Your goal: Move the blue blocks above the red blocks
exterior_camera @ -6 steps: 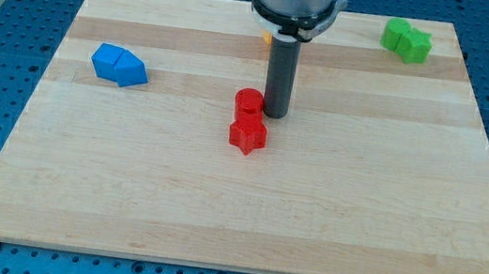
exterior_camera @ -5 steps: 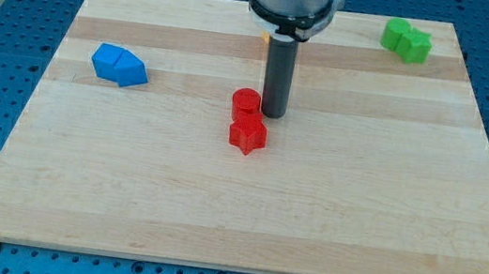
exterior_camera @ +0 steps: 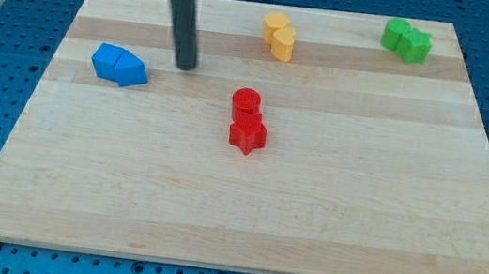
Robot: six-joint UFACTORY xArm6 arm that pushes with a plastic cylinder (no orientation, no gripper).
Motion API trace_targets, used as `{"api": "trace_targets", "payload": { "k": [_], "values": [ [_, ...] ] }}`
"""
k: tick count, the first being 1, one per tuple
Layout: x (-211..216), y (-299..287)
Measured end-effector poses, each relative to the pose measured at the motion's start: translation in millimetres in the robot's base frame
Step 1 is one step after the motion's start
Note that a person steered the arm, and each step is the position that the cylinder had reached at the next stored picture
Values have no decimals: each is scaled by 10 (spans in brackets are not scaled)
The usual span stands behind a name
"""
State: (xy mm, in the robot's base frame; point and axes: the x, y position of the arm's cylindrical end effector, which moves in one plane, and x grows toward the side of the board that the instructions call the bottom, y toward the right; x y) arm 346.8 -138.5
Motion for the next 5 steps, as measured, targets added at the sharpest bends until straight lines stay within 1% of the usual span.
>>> {"api": "trace_targets", "payload": {
  "k": [3, 4, 5],
  "values": [
    [-590, -1518],
    [-275, -1656],
    [175, -1638]
  ]
}}
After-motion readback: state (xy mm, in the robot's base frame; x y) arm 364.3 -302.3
